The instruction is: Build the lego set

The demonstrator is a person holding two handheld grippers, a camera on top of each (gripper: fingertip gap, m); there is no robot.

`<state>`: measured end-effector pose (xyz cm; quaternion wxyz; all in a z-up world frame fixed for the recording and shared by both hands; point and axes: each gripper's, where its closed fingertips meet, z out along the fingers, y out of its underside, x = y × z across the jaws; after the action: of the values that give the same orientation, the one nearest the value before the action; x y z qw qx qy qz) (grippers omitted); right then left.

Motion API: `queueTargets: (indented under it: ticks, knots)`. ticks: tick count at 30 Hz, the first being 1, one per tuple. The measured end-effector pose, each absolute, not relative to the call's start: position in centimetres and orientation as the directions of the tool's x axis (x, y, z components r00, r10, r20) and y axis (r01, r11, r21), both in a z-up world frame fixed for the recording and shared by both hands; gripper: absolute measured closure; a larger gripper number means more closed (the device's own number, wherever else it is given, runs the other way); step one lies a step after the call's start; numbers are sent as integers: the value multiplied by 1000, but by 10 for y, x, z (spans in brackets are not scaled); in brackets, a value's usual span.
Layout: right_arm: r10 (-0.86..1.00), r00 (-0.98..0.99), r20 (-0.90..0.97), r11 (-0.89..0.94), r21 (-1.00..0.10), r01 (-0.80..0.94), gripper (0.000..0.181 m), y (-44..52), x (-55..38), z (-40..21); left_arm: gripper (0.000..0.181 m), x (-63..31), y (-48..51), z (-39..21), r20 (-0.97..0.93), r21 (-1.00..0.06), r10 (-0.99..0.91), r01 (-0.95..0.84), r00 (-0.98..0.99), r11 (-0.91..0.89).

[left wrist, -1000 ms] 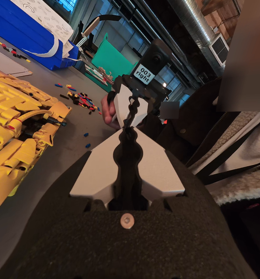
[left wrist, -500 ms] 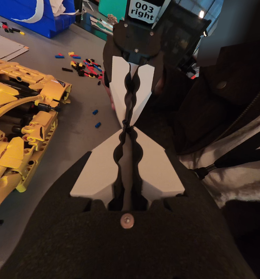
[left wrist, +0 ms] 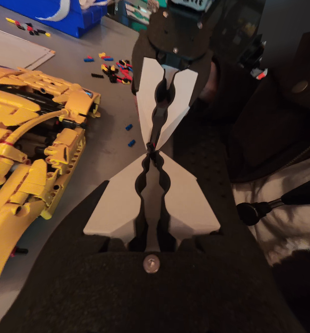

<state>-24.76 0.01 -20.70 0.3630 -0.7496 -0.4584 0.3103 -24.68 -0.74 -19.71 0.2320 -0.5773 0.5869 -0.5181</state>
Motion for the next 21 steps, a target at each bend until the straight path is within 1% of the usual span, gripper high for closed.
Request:
queueTargets:
  ticks: [5, 8, 10, 12, 14, 16, 17, 19, 21]
  knots:
    - [883, 462, -78, -250, -912, 324, 175, 19, -249, -179, 175, -248, 9, -172, 413, -887, -888, -310, -204, -341]
    - [838, 545, -28, -213, -937, 278, 161, 33, -242, -167, 175, -251, 28, -159, 453, -883, -878, -211, -154, -419]
    - [795, 606, -8, -181, -957, 225, 156, 40, -241, -153, 175, -257, 46, -148, 517, -856, -848, -103, -119, -507]
    - [720, 693, 45, -98, -981, 165, 142, 49, -244, -134, 175, -264, 59, -135, 591, -802, -795, 4, -138, -597]
    - [626, 770, 125, 16, -989, 148, 138, 56, -250, -118, 175, -270, 70, -124, 646, -740, -747, 109, -159, -663]
    - [510, 829, 229, 106, -973, 204, 138, 64, -254, -109, 175, -274, 76, -116, 699, -658, -685, 191, -203, -728]
    - [482, 830, 281, 129, -960, 250, 138, 66, -258, -108, 175, -276, 78, -114, 724, -614, -651, 219, -227, -759]
    - [469, 820, 329, 146, -944, 295, 138, 71, -269, -109, 175, -275, 77, -112, 760, -529, -583, 250, -286, -811]
    - [471, 815, 338, 136, -940, 312, 136, 76, -275, -113, 176, -272, 73, -111, 774, -470, -539, 268, -332, -841]
